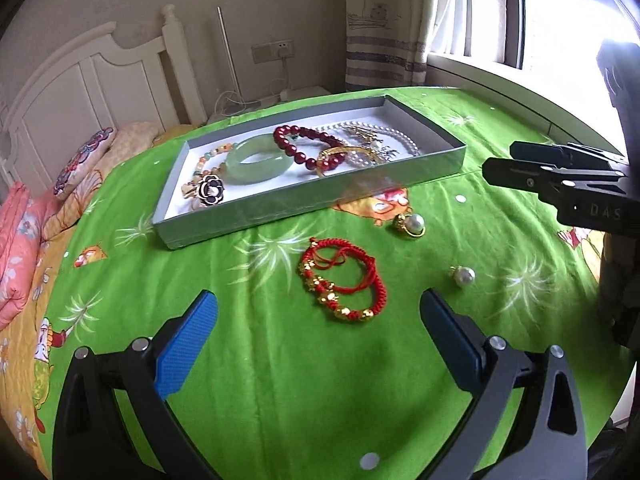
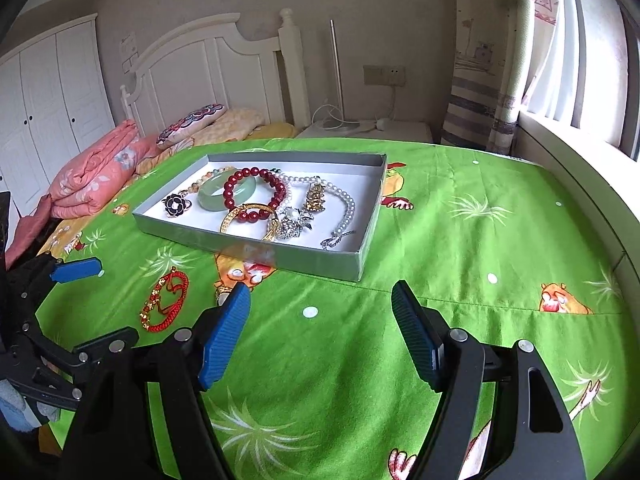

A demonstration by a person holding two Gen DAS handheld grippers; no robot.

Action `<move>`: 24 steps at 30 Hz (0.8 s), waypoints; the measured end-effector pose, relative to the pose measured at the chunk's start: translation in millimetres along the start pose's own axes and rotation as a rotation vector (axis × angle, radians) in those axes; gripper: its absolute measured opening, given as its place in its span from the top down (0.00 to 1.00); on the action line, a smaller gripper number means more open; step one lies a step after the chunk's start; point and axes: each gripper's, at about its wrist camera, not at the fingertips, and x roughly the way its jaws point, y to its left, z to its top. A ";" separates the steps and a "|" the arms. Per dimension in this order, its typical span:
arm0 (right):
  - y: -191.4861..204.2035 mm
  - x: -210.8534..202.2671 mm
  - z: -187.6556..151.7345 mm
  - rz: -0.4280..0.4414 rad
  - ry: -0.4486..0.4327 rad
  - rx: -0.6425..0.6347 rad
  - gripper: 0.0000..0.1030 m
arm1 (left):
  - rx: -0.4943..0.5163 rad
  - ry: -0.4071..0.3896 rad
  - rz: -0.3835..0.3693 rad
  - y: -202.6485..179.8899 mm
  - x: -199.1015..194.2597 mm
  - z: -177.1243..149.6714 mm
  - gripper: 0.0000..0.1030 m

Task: Organize jewelry
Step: 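Open both tools and move the left tool to the red cord bracelet, then grasp the red cord bracelet with the left tool while the right tool approaches the gold ring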

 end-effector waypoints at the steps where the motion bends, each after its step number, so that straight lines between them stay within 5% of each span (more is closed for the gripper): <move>1: 0.1 0.0 0.1 0.002 0.000 0.002 0.32 | 0.008 0.014 0.000 -2.8 3.7 2.7 0.08; 4: -1.5 -0.4 -0.1 0.007 -0.001 0.009 0.32 | 0.028 0.063 0.010 -9.1 17.4 9.1 0.14; 9: -3.4 -0.4 0.0 0.017 -0.002 0.018 0.32 | 0.012 0.101 -0.041 -4.1 32.3 13.5 0.40; 11: -3.3 -0.6 -0.1 0.019 -0.003 0.018 0.32 | 0.000 0.094 -0.111 -1.0 31.2 13.6 0.81; 12: -3.0 -0.7 -0.1 0.019 -0.003 0.017 0.32 | 0.012 0.092 -0.092 -1.1 29.8 12.9 0.87; 24: 54.8 16.3 -5.2 0.109 0.095 -0.280 0.42 | -0.097 0.068 -0.065 33.0 10.8 -15.4 0.89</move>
